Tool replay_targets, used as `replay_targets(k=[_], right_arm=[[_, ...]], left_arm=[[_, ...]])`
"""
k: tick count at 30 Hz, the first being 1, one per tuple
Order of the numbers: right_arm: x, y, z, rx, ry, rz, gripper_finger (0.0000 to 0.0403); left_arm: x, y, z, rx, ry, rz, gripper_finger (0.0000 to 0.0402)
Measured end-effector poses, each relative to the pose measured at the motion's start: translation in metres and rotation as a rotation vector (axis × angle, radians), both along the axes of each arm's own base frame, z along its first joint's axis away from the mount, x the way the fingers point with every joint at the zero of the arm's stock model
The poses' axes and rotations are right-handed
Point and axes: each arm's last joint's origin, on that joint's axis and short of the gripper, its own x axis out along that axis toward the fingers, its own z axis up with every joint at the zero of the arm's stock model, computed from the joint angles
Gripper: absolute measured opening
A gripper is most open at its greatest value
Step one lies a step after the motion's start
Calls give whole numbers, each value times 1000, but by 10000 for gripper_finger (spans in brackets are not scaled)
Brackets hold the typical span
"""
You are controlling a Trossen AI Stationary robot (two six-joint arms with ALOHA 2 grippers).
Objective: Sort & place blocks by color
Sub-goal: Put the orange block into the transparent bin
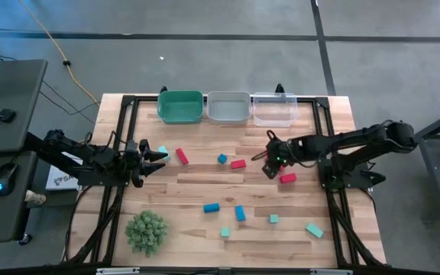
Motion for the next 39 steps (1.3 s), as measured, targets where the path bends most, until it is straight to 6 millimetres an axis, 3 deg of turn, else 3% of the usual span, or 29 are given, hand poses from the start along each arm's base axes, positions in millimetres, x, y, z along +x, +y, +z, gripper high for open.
replay_targets(k=[13,22,39], right_arm=[[-2,-27,1,99,-1,-25,207],[9,-38,34,13,-48,50,207],[-5,-38,7,54,48,-1,207]], left_arm=[[0,1,0,-124,-26,34,147],[0,1,0,-177,-38,38,147],[0,1,0,-176,-39,53,147]])
